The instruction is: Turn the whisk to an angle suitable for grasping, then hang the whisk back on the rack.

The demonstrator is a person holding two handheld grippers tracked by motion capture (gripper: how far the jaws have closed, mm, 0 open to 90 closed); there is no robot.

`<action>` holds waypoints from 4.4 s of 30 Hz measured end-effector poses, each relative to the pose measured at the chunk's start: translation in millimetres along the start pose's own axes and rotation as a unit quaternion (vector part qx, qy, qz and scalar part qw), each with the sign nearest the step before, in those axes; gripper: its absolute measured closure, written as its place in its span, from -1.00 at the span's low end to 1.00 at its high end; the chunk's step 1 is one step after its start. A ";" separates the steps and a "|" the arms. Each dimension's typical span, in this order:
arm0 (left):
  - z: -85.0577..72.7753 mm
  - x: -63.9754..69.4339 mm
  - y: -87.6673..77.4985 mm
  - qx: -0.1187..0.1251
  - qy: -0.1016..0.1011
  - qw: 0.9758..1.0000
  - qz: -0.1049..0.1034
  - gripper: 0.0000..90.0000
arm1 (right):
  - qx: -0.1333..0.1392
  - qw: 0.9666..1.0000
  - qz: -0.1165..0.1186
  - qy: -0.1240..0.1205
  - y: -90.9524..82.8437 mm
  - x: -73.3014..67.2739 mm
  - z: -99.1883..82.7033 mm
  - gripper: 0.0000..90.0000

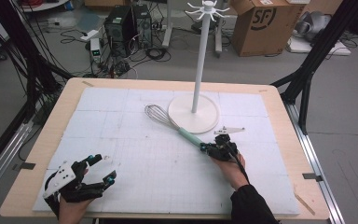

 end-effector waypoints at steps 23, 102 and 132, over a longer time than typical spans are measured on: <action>-0.3 -0.3 0.0 -0.001 0.000 1.000 0.001 -0.61 | -0.003 1.000 -0.024 0.011 0.3 15.0 -1.6 1.00; 21.5 -2.2 38.8 -0.014 0.016 0.999 -0.038 -0.67 | 0.230 0.969 0.022 -0.083 -138.6 -35.7 -35.3 -0.66; 75.4 25.2 188.2 -0.164 0.121 0.960 -0.190 -0.38 | 0.254 0.965 0.020 -0.061 -148.9 -22.5 -40.6 -0.66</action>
Point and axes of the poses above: each handheld gripper's, and its own axes: y roughly forward along the jaws, z roughly out of its top, x roughly to its right, the point moved 7 cm from there along y, roughly forward along the jaws, and after that the axes turned 5 degrees about -y, right-handed, at the moved point
